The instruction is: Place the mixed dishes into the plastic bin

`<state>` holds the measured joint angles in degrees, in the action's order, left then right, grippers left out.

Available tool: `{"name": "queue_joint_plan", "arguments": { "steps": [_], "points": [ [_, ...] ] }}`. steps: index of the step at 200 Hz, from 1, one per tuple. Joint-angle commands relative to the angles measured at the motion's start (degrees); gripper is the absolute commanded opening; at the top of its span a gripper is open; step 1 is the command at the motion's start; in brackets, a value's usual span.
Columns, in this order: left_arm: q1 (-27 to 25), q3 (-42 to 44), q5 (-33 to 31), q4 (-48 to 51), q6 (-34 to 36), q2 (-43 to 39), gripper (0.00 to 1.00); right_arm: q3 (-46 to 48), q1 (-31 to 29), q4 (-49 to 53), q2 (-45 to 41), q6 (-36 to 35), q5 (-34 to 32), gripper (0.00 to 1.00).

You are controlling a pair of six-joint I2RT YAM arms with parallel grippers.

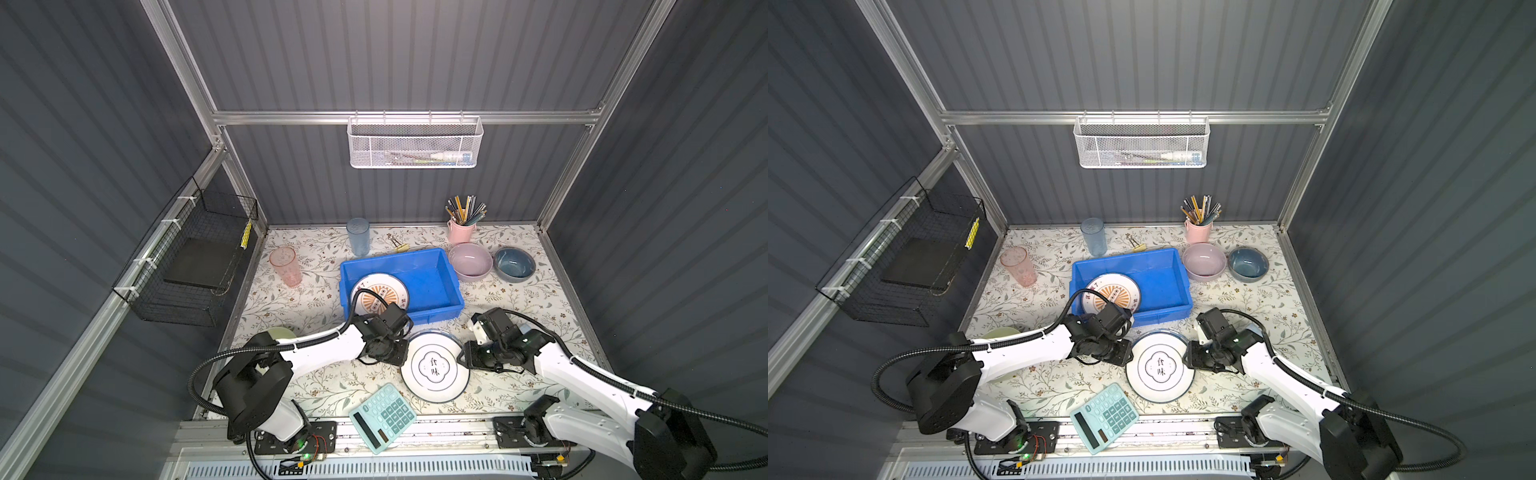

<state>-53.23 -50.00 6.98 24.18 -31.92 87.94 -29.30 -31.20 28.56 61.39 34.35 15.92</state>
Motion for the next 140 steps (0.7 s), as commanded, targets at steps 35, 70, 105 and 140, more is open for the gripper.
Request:
{"name": "queue_joint_plan", "arguments": {
  "steps": [35, 70, 105, 140],
  "points": [
    [-0.4, 1.5, 2.1, -2.9, -0.6, 3.0, 0.26, 4.2, 1.7, -7.6, -1.1, 0.7, 7.0, 0.41],
    [-0.4, 0.6, 3.2, -3.0, 0.1, 5.3, 0.22, 7.7, 2.9, -14.0, -5.1, 1.7, 10.5, 0.37],
    [-0.4, -0.7, 3.4, -3.0, 0.6, 6.2, 0.22, 9.5, 3.9, -16.9, -7.2, 2.2, 12.6, 0.34],
    [-0.4, -1.4, 3.6, -2.7, 0.9, 6.7, 0.22, 9.7, 4.5, -17.0, -7.0, 2.4, 12.7, 0.24]
  ]
}}
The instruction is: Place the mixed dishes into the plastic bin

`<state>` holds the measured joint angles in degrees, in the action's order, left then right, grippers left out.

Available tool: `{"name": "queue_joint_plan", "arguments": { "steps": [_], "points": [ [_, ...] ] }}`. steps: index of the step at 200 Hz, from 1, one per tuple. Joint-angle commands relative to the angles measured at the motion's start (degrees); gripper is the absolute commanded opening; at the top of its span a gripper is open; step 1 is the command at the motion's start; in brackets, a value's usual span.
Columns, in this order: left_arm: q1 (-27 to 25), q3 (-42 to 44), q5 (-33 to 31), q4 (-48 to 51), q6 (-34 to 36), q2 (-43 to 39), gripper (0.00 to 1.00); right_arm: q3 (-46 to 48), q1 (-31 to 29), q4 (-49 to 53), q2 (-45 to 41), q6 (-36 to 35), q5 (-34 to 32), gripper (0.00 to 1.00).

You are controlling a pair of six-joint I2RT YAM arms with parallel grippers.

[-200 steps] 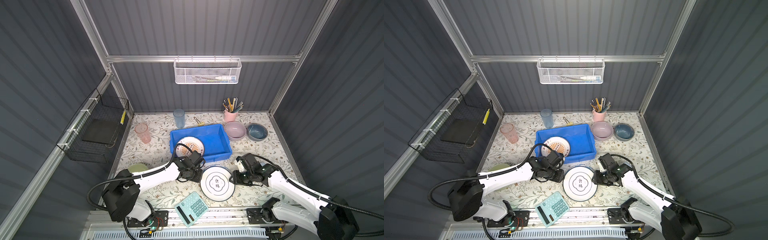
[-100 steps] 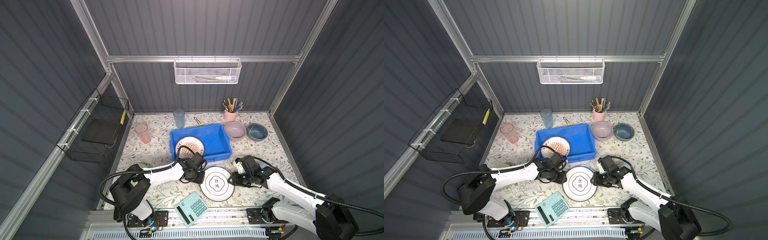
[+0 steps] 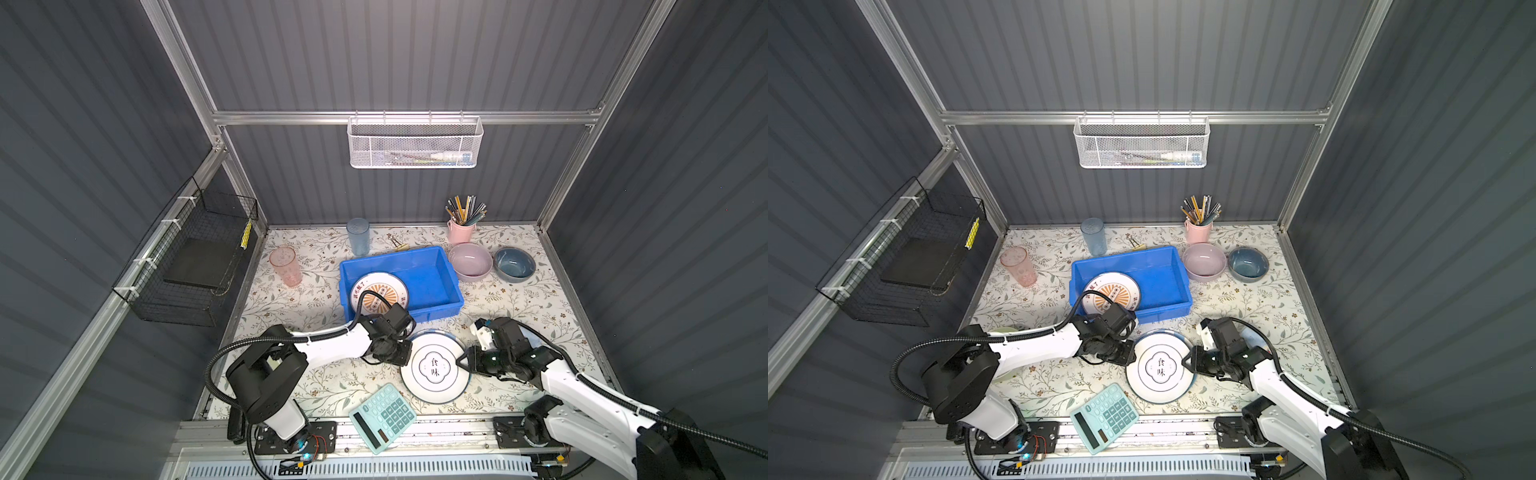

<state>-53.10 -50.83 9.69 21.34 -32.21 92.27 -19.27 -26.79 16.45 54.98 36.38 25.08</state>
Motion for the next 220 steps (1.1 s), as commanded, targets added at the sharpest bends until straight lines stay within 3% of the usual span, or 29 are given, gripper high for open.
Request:
{"name": "queue_joint_plan", "arguments": {
  "steps": [1, 50, 114, 172, 220],
  "points": [
    [-0.6, -0.6, 1.0, 0.2, 1.2, 2.4, 0.22, -0.3, 0.0, -4.9, -0.6, 0.4, 3.6, 0.24],
    [-0.6, -0.5, 0.8, 0.4, 0.6, 0.8, 0.24, -1.4, 1.0, -0.9, -1.7, -0.4, 1.8, 0.12],
    [-0.5, -2.4, 0.4, 2.8, 0.9, -2.8, 0.44, -4.1, 1.6, 5.2, -5.6, -2.5, 0.2, 0.03],
    [-0.6, -7.0, 0.0, 7.9, 2.5, -6.0, 0.52, -9.1, 2.1, 12.9, -8.0, -4.4, -0.8, 0.0],
    [-0.2, -11.0, -9.5, 13.6, 2.8, -11.0, 0.64, -15.6, 2.2, 17.7, -8.8, -6.4, -1.8, 0.0]
  ]
}}
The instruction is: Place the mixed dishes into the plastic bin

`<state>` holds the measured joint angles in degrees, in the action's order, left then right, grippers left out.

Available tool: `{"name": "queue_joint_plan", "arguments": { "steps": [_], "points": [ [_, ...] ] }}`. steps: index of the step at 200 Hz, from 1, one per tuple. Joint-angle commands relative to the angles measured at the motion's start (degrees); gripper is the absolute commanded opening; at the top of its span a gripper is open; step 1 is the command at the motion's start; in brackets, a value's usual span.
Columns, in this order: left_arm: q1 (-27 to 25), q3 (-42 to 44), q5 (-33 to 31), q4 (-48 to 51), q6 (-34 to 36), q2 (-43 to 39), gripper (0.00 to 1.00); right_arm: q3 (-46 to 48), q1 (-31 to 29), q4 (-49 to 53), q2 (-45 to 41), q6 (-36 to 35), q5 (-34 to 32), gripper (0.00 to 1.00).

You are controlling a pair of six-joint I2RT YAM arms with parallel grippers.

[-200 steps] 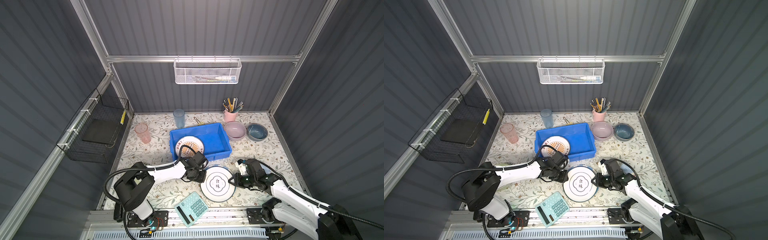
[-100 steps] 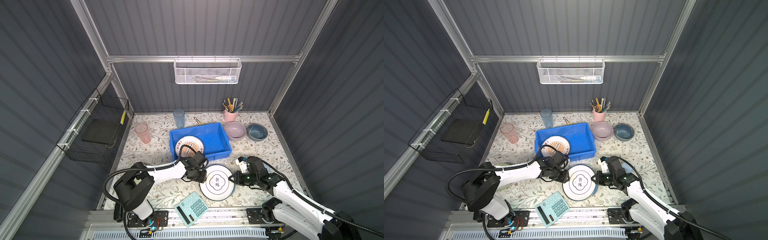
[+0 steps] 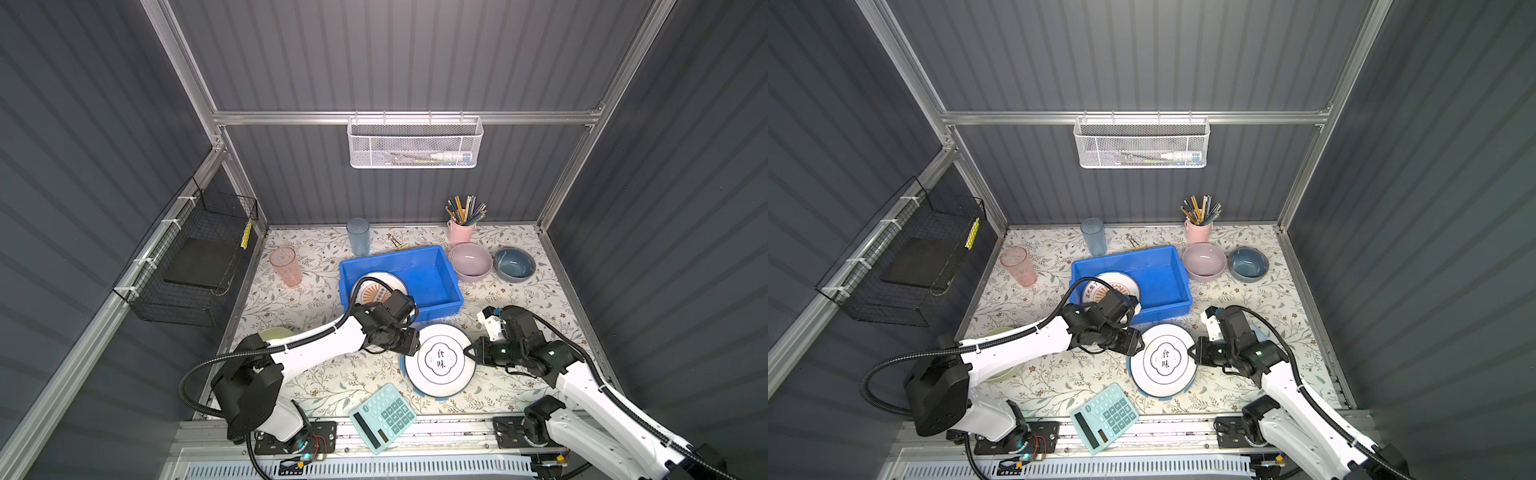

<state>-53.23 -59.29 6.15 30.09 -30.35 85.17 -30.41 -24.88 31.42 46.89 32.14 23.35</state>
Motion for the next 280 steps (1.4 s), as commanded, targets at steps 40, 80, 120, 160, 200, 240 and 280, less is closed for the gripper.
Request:
{"name": "queue_joint_plan", "arguments": {
  "steps": [40, 80, 120, 160, 200, 240, 280],
  "points": [
    [7.9, -3.4, -6.4, 8.0, -0.4, -7.9, 0.72, -9.3, 2.2, 0.5, 1.5, -2.9, 1.8, 0.0],
    [17.6, -1.9, -7.8, 11.2, 0.7, -11.9, 0.76, -17.3, 3.9, -2.9, 7.4, -3.1, 2.1, 0.0],
    [27.2, -0.9, -7.3, 13.2, 1.6, -11.9, 0.67, -25.8, 4.0, -6.2, 15.4, -2.1, 0.0, 0.0],
    [32.1, 1.3, -6.7, 12.6, 3.1, -10.5, 0.61, -34.7, 4.0, -5.9, 24.6, -3.1, -1.4, 0.0],
    [33.2, 3.0, -5.2, 10.8, 3.3, -8.8, 0.56, -42.0, 4.0, -5.5, 32.5, -4.0, -1.3, 0.0],
    [33.4, 4.5, -4.5, 8.0, 2.5, -8.0, 0.51, -47.7, 3.5, -5.7, 39.6, -3.7, -0.5, 0.0],
    [33.4, 5.2, -3.3, 6.2, 2.0, -7.0, 0.44, -53.4, 1.3, -4.8, 47.4, -3.7, -1.5, 0.0]
  ]
}}
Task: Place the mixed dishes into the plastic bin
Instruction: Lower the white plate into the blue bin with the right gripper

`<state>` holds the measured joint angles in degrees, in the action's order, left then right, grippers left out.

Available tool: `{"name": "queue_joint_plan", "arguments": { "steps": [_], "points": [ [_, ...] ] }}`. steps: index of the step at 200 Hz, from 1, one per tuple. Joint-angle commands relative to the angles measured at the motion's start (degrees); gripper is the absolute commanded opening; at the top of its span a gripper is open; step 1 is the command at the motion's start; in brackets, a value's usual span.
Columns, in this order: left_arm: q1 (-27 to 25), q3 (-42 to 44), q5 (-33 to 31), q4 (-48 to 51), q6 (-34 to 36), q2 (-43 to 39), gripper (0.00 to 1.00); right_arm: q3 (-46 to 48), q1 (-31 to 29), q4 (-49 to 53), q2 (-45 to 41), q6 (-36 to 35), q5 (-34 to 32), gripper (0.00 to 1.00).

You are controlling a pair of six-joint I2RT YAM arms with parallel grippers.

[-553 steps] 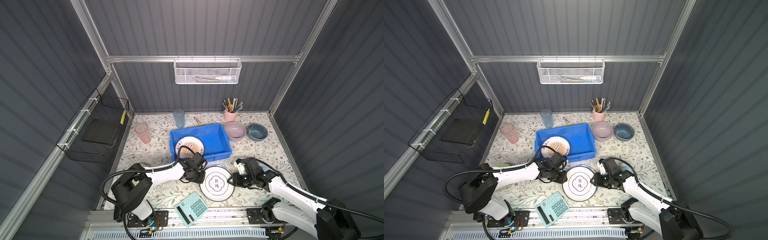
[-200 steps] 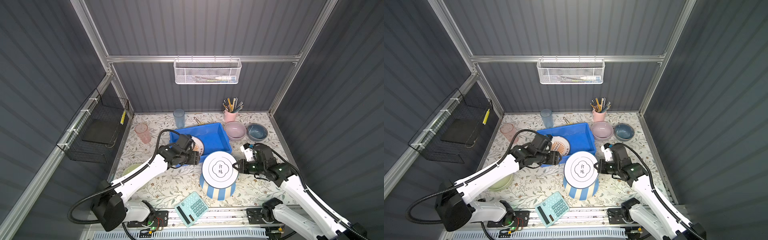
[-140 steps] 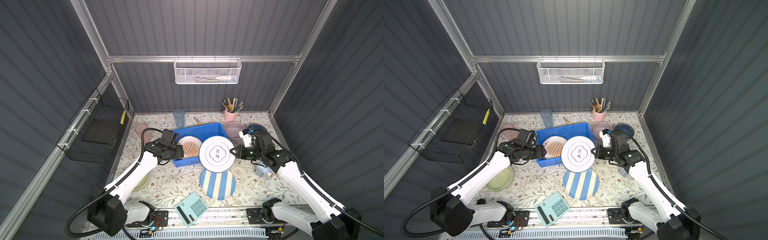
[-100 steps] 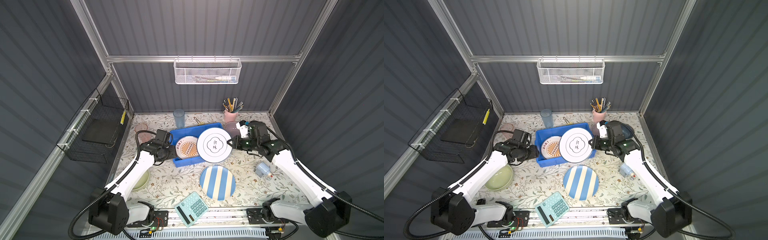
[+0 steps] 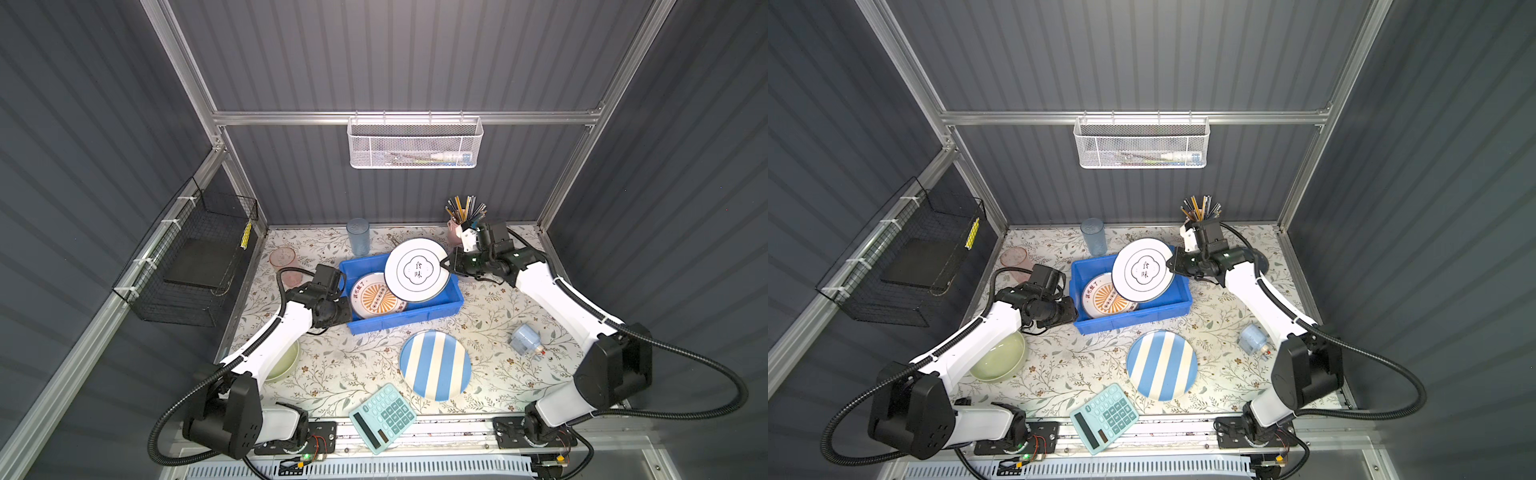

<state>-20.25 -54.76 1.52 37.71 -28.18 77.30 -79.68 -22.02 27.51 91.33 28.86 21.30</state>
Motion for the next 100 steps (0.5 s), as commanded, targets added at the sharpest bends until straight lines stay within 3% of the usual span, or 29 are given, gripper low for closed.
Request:
{"name": "queue_joint_plan", "arguments": {
  "steps": [1, 100],
  "points": [
    [0.4, 0.6, 1.4, -1.4, -0.1, 0.9, 0.44, -4.3, -1.7, -0.8, 3.1, -0.5, 0.5, 0.0],
    [0.4, 2.6, 2.5, -4.9, -2.8, 1.1, 0.33, -10.7, -5.9, -2.7, 17.1, 0.5, 3.5, 0.0]
  ]
}}
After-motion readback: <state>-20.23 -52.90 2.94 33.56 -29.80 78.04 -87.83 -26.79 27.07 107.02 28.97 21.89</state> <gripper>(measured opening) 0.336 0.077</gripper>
